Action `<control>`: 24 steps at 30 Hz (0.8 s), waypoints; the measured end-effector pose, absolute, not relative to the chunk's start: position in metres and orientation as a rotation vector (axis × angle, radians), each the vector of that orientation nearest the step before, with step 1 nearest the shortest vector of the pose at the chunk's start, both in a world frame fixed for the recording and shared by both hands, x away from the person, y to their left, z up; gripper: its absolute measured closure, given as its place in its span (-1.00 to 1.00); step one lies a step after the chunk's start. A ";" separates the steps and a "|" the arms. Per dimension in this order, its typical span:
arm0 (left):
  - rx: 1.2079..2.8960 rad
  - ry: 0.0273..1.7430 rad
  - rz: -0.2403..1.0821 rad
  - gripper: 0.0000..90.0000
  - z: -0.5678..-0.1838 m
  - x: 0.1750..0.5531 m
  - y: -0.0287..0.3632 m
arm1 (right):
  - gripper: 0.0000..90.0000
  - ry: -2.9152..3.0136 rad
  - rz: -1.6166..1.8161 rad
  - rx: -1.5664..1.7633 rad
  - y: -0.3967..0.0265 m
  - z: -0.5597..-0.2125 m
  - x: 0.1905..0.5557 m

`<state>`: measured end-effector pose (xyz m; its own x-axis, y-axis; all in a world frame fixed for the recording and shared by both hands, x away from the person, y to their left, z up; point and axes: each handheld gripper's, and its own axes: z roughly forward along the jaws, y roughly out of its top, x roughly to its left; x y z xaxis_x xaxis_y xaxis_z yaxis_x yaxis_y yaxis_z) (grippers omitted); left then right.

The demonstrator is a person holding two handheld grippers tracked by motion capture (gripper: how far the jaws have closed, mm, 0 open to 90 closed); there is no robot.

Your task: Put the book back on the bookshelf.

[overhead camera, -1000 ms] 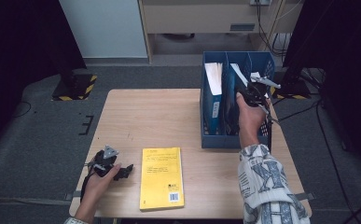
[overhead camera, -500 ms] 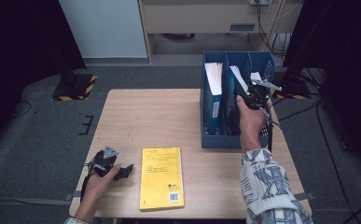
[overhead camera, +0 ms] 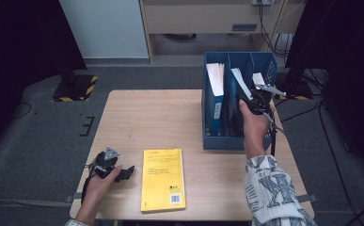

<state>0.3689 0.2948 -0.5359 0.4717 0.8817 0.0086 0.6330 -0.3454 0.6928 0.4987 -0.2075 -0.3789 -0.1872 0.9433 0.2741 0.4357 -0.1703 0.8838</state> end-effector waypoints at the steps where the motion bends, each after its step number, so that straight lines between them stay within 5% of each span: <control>1: 2.096 1.251 0.513 -0.99 -0.536 0.369 0.295 | 0.48 1.606 1.345 1.583 -0.207 -0.378 0.498; 24: 2.099 1.247 0.513 -0.99 -0.536 0.369 0.294 | 0.25 1.689 1.344 1.578 -0.201 -0.348 0.501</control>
